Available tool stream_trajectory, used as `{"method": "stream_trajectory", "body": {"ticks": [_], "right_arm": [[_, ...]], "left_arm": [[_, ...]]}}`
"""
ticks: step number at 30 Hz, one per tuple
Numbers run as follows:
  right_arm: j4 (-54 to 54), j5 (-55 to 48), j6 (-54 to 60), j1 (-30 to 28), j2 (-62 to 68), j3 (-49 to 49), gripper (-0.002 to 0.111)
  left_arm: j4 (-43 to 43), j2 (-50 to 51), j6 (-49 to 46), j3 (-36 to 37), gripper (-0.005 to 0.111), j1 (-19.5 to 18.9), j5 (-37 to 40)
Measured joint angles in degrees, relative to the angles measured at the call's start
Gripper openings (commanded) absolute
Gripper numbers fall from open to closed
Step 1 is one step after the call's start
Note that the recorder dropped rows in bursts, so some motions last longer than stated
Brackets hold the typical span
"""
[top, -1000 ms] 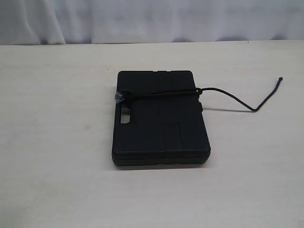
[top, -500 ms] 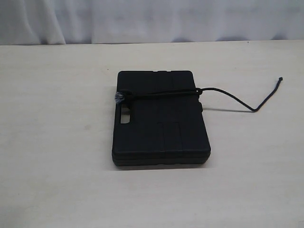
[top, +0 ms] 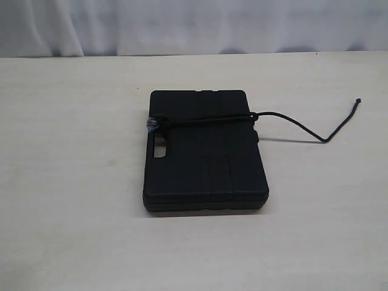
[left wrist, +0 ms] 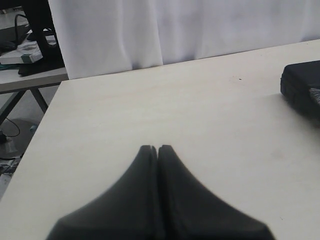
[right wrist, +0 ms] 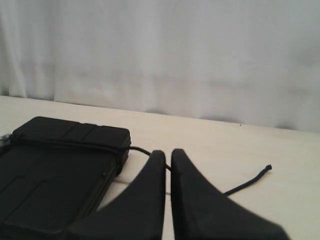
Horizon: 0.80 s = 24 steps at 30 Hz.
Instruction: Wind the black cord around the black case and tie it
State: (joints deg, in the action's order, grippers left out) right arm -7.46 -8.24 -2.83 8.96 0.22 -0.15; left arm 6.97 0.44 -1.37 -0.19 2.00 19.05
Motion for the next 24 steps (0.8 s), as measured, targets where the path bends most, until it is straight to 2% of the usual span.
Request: {"method": "stream_trajectory", "body": {"ticks": [17, 24], "right_arm": [[0.1, -10.4, 0.9, 0.0, 0.0, 0.0, 0.004], [0.1, -10.8, 0.7, 0.0, 0.0, 0.0, 0.004]], "left_arm": [[0.0, 0.0, 0.0, 0.0, 0.000, 0.0, 0.0], [0.0, 0.0, 0.0, 0.0, 0.000, 0.0, 0.0]]}}
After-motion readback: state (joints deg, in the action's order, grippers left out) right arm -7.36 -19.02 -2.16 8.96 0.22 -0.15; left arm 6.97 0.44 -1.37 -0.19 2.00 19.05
